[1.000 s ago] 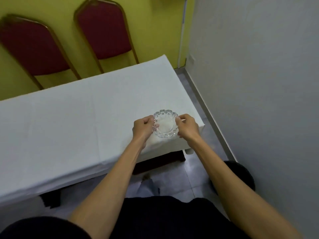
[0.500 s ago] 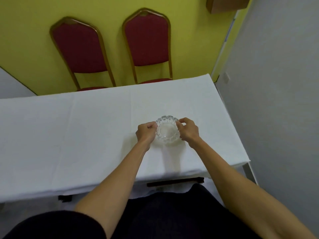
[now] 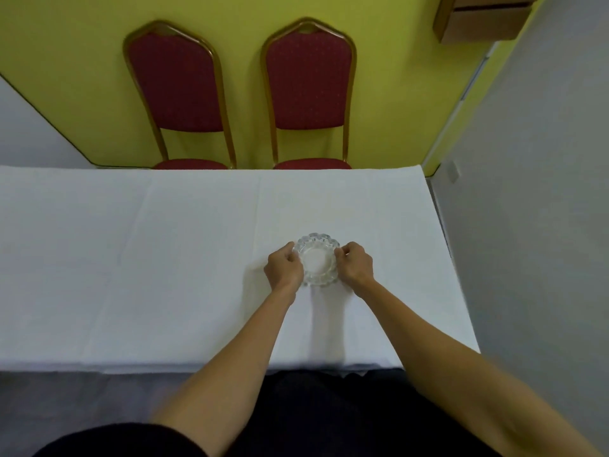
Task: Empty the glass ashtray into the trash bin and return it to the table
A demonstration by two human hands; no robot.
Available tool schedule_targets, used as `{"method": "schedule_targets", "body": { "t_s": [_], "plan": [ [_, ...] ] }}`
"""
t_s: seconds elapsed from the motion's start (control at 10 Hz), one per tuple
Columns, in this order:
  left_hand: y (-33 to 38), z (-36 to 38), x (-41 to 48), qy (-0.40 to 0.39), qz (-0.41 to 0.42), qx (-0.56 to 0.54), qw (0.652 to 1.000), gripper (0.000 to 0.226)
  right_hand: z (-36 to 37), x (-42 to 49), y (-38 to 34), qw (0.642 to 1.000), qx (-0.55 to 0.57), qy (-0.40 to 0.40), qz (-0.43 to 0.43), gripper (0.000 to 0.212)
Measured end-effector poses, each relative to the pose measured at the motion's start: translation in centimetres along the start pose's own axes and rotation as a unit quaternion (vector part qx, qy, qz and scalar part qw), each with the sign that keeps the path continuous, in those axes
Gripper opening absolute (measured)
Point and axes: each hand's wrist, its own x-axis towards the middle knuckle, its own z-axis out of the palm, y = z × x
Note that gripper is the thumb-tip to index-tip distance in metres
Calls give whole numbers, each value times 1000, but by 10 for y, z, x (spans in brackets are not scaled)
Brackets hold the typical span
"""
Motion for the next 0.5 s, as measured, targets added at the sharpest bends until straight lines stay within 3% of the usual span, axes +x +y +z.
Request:
{"method": "schedule_targets", "body": {
  "t_s": [0.2,0.5],
  "plan": [
    [-5,6,-2,27,24,1,999,25,1,5,1,1000,-9,-9,-11,28],
    [12,-12,6,-14,84,96,992,34,-12,25,-6,997,-70,-17,-40,27]
  ]
}}
